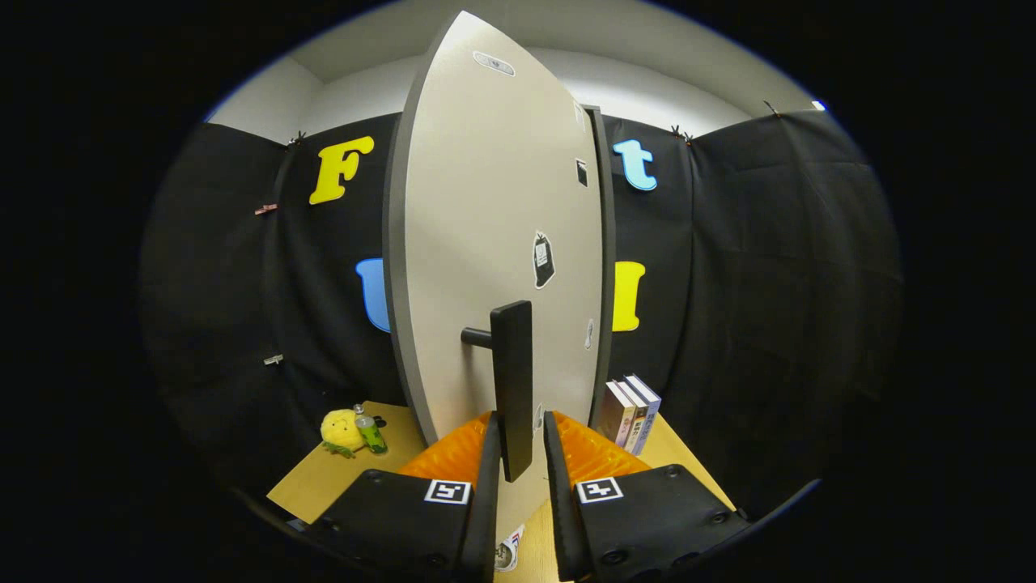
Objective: Open the shoe cabinet door, grab the shoes and put them into the shoe cabinet, then close the shoe cabinet door.
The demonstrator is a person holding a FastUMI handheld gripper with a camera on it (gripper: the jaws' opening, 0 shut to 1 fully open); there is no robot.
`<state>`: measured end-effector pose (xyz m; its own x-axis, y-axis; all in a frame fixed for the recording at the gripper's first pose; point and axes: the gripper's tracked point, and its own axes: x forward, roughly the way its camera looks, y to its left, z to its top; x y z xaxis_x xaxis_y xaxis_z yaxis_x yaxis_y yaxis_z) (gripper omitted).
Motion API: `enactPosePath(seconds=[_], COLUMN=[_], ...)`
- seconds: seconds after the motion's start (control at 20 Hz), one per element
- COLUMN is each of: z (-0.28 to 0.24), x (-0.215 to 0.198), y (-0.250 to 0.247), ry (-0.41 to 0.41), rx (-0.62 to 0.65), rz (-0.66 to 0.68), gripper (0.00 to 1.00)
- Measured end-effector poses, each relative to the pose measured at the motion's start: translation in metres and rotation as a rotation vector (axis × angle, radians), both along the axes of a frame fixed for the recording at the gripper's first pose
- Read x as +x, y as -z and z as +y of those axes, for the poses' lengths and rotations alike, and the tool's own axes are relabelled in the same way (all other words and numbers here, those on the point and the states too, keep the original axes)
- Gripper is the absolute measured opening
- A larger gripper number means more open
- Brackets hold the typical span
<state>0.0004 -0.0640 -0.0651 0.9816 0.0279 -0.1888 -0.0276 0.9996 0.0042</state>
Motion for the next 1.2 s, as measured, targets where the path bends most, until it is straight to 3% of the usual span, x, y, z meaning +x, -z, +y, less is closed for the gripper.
enactPosePath(seconds=[0.4, 0.8, 1.05, 1.2], z=[-0.044, -0.109, -0.122, -0.112], x=[-0.007, -0.053, -0.067, -0.064], y=[0.001, -0.017, -0.013, 0.009], ry=[0.098, 0.310, 0.313, 0.267], rx=[0.005, -0.091, -0.124, -0.086], rz=[0.015, -0.043, -0.042, -0.011], gripper=[0.32, 0.33, 0.32, 0.32])
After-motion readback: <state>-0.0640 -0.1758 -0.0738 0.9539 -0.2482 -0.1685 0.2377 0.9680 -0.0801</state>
